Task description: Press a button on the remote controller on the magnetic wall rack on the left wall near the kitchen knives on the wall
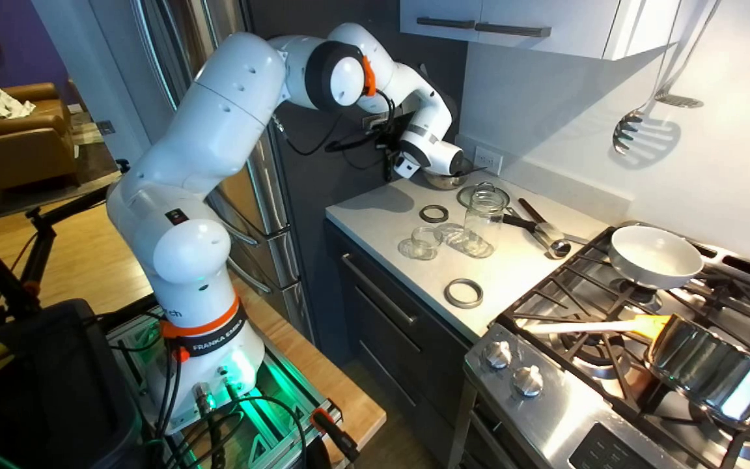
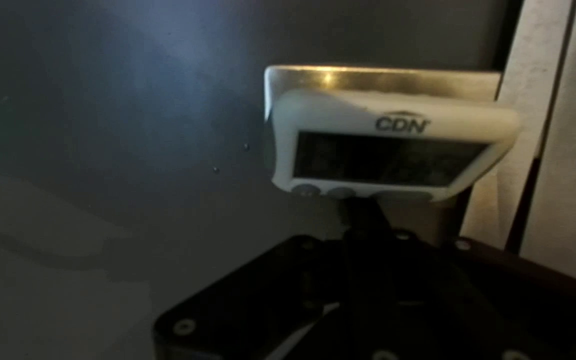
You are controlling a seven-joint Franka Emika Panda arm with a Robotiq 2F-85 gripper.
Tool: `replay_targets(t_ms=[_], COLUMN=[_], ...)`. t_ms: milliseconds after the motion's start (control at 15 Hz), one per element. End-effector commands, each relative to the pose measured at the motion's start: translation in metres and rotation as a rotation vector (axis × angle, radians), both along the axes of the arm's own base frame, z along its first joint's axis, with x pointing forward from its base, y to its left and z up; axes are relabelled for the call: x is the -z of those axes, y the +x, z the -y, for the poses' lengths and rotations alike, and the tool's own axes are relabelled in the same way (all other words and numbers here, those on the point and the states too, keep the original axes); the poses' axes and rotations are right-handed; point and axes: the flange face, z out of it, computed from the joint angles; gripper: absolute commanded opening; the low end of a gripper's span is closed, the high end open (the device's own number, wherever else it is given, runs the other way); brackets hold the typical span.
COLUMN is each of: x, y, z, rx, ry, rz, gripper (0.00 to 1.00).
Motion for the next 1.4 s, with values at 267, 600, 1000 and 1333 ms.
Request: replay_targets(t_ms=[267,600,1000,1333], x=[-0.028,-0.028,-0.018,-0.012], y=[-0.012,-0.016,-0.017,-0.021], z=[0.016,0.022,0.017,0.018], rx=[-0.017,-0.014,-0.014,-0.022], ry=[-0.041,-0.039,-0.009,-0.011], rz=[0.041,0.023,0.012,-0.009], gripper=[0.00,0.00,0.00,0.00])
